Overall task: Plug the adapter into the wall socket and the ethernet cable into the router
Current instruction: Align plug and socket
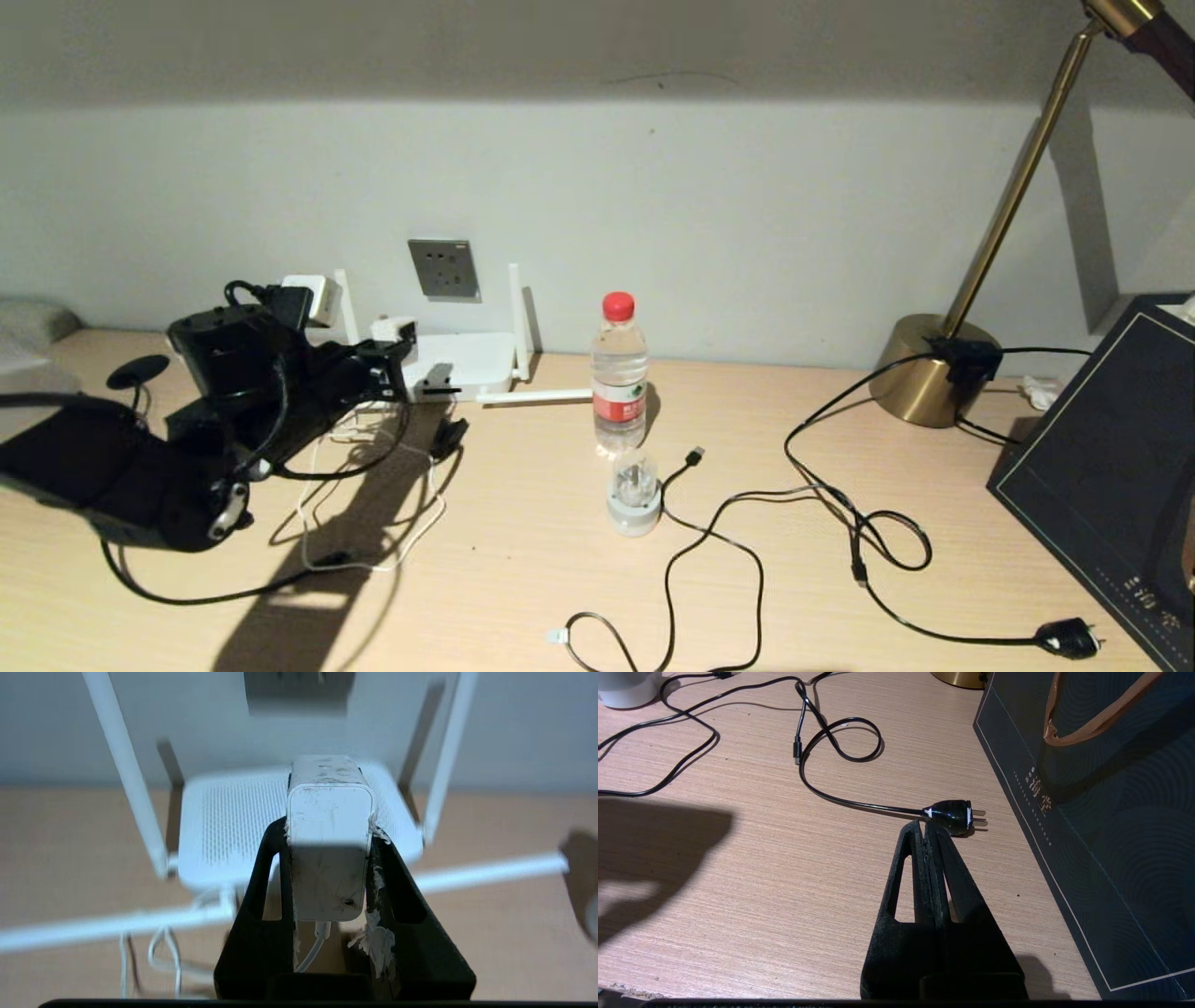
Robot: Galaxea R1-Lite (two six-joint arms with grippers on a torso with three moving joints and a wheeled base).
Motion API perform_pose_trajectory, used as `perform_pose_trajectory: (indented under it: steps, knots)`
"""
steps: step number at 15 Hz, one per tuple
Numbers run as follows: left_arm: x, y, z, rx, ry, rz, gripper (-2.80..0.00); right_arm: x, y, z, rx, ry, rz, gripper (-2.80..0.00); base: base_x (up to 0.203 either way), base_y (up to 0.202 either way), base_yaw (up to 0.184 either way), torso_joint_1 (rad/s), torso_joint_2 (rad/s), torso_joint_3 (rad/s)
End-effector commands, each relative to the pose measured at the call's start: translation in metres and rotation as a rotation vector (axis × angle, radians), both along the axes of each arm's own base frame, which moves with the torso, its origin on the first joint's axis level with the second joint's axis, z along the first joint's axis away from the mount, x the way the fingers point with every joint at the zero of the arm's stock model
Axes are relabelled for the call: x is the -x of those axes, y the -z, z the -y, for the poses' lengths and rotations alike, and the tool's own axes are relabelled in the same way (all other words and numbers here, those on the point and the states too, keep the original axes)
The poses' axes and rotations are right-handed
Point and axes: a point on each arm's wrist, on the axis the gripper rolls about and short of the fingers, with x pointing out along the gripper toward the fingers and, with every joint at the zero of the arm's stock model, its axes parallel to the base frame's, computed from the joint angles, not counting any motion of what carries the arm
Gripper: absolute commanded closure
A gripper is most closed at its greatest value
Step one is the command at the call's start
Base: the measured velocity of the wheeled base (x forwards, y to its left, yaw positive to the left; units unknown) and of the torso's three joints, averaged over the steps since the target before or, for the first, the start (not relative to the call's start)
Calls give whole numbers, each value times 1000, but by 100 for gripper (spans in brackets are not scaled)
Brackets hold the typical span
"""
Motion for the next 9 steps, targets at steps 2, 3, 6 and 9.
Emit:
perform_pose_trajectory:
  steps: [2, 3, 6, 9]
  knots:
    - [-27, 14, 1, 9, -4, 32, 0, 0, 0, 0, 1, -1, -2, 0, 0, 0, 0, 0, 0, 0]
    - [-34, 14, 2, 14, -5, 57, 0, 0, 0, 0, 1, -1, -2, 0, 0, 0, 0, 0, 0, 0]
    - [-51, 13, 4, 25, -5, 126, 0, 0, 0, 0, 1, -1, -2, 0, 0, 0, 0, 0, 0, 0]
    - [-61, 16, 4, 37, -7, 147, 0, 0, 0, 0, 1, -1, -2, 0, 0, 0, 0, 0, 0, 0]
